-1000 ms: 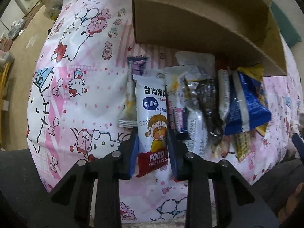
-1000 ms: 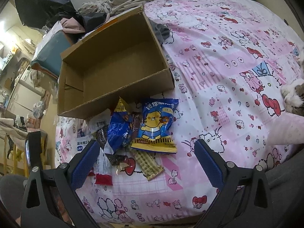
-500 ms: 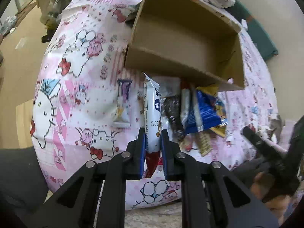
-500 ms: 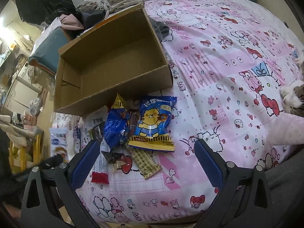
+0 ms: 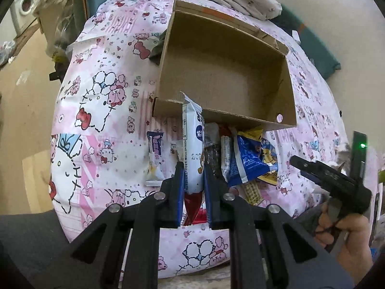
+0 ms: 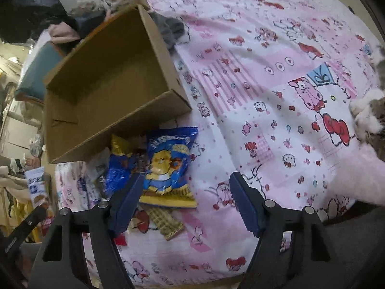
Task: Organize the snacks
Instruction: 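Carry both snacks into the box and open both grippers to release them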
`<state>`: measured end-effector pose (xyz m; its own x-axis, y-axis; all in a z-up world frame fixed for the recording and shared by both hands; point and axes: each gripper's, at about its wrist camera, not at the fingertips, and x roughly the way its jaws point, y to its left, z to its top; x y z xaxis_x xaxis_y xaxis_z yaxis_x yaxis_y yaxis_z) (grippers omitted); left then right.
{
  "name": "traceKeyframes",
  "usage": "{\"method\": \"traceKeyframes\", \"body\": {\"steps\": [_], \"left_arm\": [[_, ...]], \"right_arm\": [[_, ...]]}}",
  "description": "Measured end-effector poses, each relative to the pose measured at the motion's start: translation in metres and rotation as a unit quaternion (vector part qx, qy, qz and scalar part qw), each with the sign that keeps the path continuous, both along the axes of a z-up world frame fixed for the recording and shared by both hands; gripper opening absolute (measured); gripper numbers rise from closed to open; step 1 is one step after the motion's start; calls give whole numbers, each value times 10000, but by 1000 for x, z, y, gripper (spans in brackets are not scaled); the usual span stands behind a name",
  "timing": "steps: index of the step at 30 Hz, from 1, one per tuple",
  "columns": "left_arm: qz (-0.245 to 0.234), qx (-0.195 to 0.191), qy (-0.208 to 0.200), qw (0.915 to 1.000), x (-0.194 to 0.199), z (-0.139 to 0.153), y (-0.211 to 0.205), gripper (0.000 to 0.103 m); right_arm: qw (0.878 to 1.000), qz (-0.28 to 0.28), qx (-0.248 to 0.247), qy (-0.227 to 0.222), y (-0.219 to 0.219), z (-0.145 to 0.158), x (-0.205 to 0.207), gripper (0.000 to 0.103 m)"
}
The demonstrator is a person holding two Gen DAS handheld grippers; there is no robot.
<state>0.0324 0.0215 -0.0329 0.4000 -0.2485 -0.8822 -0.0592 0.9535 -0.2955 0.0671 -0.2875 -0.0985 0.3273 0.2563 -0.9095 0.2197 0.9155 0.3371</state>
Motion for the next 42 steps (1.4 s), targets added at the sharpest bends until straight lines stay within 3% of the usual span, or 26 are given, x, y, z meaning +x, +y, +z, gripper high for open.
{"method": "traceKeyframes", "body": {"steps": [3, 8, 10, 12, 15, 23, 27, 34, 42], "left_arm": [[5, 51, -46, 10000, 1, 1, -1, 12], [16, -38, -42, 10000, -1, 0, 0, 12], [43, -96, -37, 9999, -1, 0, 2, 12], [79, -109, -37, 9999, -1, 1, 4, 12], [132, -113, -28, 9998, -2, 0, 7, 12], [72, -407, -166, 9990, -4, 7, 6, 12], [74, -466, -399, 9981, -4, 22, 7, 12], [92, -158, -603, 9980, 17, 48, 6, 12], [-67, 212, -837, 9962, 64, 65, -4, 12]], "right_arm": [[9990, 21, 254, 355, 6, -21, 19, 76], [9964, 472, 198, 675, 35, -43, 40, 76], [9952, 661, 25, 715, 43, -50, 42, 67], [9954, 660, 85, 688, 42, -50, 38, 49], [9957, 653, 289, 586, 34, -40, 29, 37], [9916, 987, 835, 106, 18, 15, -11, 35], [9843, 1228, 1191, -429, 7, 55, -20, 35], [9759, 1451, 1235, -1066, 16, 94, -1, 35], [9737, 1346, 1274, -1325, 30, 95, 55, 35]]}}
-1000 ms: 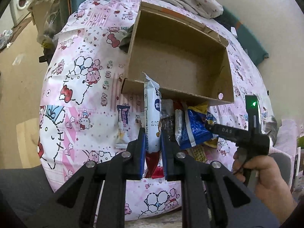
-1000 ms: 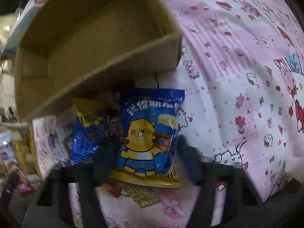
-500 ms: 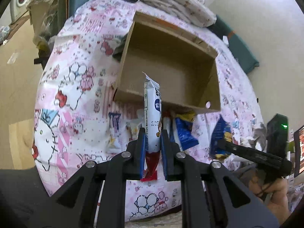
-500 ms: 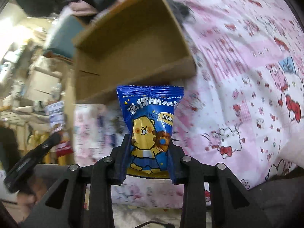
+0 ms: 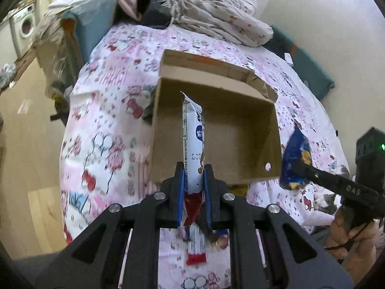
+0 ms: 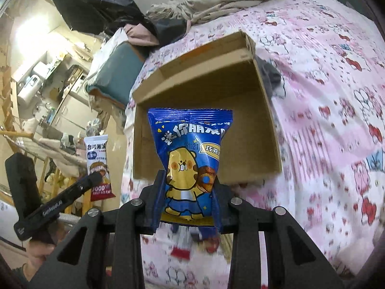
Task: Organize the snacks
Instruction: 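Carry both snacks into the box and open both grippers to release them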
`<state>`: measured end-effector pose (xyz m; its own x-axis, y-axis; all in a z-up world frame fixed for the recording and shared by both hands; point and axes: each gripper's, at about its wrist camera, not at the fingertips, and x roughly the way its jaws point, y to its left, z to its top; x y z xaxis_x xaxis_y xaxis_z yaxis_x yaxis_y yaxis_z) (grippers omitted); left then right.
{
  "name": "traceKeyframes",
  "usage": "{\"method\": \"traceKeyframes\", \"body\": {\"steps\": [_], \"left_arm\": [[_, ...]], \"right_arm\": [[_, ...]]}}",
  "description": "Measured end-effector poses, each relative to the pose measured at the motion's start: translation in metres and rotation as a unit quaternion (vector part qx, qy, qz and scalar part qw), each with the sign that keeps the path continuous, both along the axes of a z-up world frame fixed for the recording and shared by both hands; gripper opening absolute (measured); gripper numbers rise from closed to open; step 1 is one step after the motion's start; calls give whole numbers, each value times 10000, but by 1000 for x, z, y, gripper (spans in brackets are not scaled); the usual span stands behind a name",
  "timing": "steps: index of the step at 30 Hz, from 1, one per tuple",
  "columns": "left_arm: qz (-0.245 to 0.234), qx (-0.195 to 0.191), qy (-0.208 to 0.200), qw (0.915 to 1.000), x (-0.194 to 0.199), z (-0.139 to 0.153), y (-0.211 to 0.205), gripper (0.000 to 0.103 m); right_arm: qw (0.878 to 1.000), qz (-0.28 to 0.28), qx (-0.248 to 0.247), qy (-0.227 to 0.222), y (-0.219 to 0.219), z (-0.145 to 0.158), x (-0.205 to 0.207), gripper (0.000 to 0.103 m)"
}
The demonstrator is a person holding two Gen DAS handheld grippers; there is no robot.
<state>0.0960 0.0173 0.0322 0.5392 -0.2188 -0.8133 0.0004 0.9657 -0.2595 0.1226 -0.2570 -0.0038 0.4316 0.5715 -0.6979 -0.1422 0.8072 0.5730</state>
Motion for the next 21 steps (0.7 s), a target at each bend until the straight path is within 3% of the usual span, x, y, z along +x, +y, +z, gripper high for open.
{"method": "traceKeyframes", "body": {"steps": [9, 14, 21], "left_arm": [[-362, 453, 47, 9983, 56, -21, -30, 12], [-462, 806, -152, 9956, 69, -36, -44, 12], [-352, 703, -67, 9969, 79, -61, -45, 12]], "right_arm": [[9997, -192, -149, -3, 10, -32, 48, 35], [9991, -211, -342, 118, 12, -54, 56, 35], [9981, -240, -484, 299, 13, -69, 57, 35]]}}
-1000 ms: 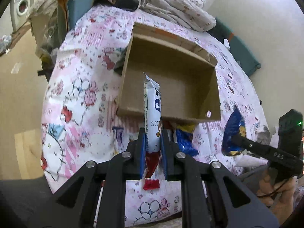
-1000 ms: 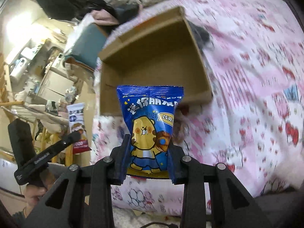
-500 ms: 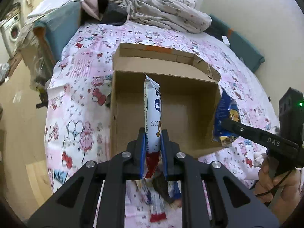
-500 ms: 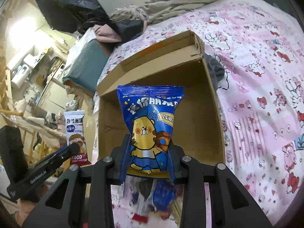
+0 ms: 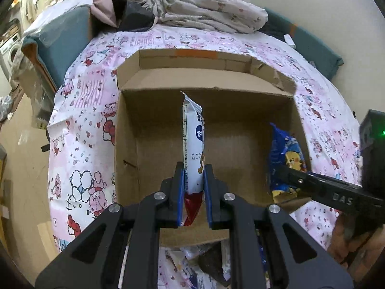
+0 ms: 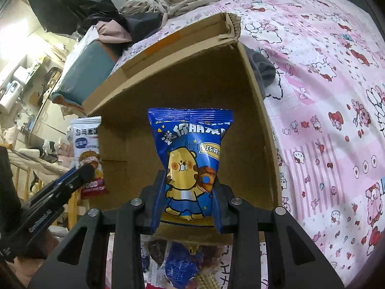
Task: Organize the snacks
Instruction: 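Carry both snacks into the box and open both grippers to release them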
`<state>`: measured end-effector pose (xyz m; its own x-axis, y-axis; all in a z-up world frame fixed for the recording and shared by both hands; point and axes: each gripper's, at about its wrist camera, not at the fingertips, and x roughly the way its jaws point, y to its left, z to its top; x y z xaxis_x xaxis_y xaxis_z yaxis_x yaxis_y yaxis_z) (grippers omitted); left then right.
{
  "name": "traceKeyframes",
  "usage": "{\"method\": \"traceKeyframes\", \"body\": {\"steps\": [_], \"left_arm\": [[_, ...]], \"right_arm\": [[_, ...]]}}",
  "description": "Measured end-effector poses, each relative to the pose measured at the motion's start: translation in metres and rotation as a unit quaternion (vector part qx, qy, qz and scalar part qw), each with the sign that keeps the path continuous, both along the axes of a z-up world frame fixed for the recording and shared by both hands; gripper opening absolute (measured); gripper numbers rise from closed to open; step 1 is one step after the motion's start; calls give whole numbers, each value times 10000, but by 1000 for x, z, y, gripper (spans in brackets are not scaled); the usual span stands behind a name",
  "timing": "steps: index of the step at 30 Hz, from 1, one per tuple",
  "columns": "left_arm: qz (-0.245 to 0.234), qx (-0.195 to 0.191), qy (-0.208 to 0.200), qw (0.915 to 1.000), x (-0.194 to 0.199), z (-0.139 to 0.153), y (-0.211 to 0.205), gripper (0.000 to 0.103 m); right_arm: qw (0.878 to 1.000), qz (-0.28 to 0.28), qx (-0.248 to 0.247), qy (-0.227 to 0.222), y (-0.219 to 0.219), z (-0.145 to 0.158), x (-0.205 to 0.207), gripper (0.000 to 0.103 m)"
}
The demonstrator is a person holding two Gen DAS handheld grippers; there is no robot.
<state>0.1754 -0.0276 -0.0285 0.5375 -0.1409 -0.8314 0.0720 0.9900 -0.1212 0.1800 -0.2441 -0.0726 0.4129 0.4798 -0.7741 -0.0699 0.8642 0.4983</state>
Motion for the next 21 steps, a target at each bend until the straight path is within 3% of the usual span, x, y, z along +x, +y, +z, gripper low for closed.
{"method": "traceKeyframes", "body": {"steps": [11, 19, 21], "left_arm": [[61, -28, 303, 9995, 7, -23, 6, 12], [-26, 57, 348, 9994, 5, -23, -2, 13], [-3, 76, 384, 9992, 6, -24, -1, 13]], "right_arm": [[9997, 182, -137, 71, 11, -8, 7, 36], [10000, 68, 27, 39, 5, -7, 9, 43], [10000, 25, 86, 3, 3, -5, 8, 54]]}}
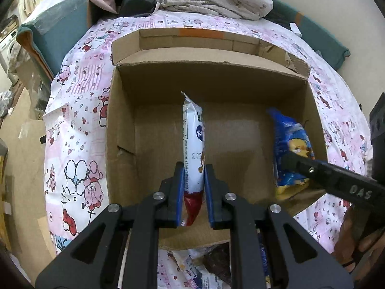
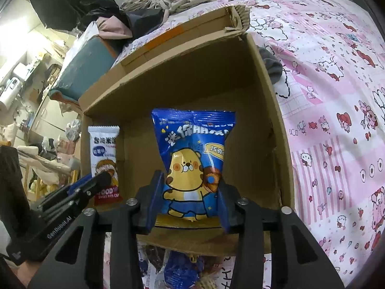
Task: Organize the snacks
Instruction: 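Carry both snacks into the box and open both grippers to release them, then grasp a blue-wrapped bar with the left gripper while the right grasps a large blue chip bag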
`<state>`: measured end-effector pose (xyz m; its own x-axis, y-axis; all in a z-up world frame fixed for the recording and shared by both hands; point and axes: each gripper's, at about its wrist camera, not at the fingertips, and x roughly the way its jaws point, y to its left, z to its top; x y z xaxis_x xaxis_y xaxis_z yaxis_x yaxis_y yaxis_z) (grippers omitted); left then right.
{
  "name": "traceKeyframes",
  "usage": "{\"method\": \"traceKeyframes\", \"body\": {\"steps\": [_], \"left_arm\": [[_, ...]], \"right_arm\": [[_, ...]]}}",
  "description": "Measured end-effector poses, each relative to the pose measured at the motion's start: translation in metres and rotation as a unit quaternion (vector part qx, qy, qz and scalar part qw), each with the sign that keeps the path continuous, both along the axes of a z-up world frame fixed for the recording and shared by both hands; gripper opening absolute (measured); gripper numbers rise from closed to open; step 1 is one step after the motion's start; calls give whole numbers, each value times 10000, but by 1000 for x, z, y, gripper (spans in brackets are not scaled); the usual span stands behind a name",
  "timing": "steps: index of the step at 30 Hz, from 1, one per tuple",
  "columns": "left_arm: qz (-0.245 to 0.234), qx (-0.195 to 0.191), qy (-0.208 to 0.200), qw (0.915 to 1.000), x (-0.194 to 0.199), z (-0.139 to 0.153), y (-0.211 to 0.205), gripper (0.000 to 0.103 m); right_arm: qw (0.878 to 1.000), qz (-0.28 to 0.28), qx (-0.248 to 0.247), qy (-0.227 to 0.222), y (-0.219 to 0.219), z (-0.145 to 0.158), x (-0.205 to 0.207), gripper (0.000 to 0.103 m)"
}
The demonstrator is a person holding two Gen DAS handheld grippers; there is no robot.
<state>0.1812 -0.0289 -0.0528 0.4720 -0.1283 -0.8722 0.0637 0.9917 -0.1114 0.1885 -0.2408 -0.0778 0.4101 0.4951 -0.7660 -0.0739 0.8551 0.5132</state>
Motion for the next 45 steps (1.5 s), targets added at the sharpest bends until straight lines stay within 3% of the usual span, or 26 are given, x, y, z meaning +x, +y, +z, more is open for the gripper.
{"method": "traceKeyframes", "body": {"steps": [1, 3, 5, 7, 23, 38, 45], "left_arm": [[17, 5, 0, 10000, 0, 0, 0, 14], [63, 15, 20, 10000, -1, 1, 2, 24], [172, 27, -4, 9998, -2, 3, 5, 63], [303, -15, -140, 9994, -6, 9, 9, 78], [446, -81, -512, 9977, -21, 32, 24, 79], [827, -163, -356, 9958, -71, 45, 60, 80], [1418, -523, 26, 9885, -99, 32, 93, 80]], "right_arm": [[10000, -22, 16, -35, -2, 1, -1, 57], [9999, -79, -14, -137, -5, 5, -4, 74], [9998, -69, -20, -202, -5, 8, -5, 78], [9998, -50, -11, -200, -5, 9, -5, 81], [9995, -86, 38, -302, -9, 27, -17, 82], [9996, -186, 129, -171, -28, 35, -77, 82], [9994, -294, 177, 33, -34, 27, -104, 82]]}}
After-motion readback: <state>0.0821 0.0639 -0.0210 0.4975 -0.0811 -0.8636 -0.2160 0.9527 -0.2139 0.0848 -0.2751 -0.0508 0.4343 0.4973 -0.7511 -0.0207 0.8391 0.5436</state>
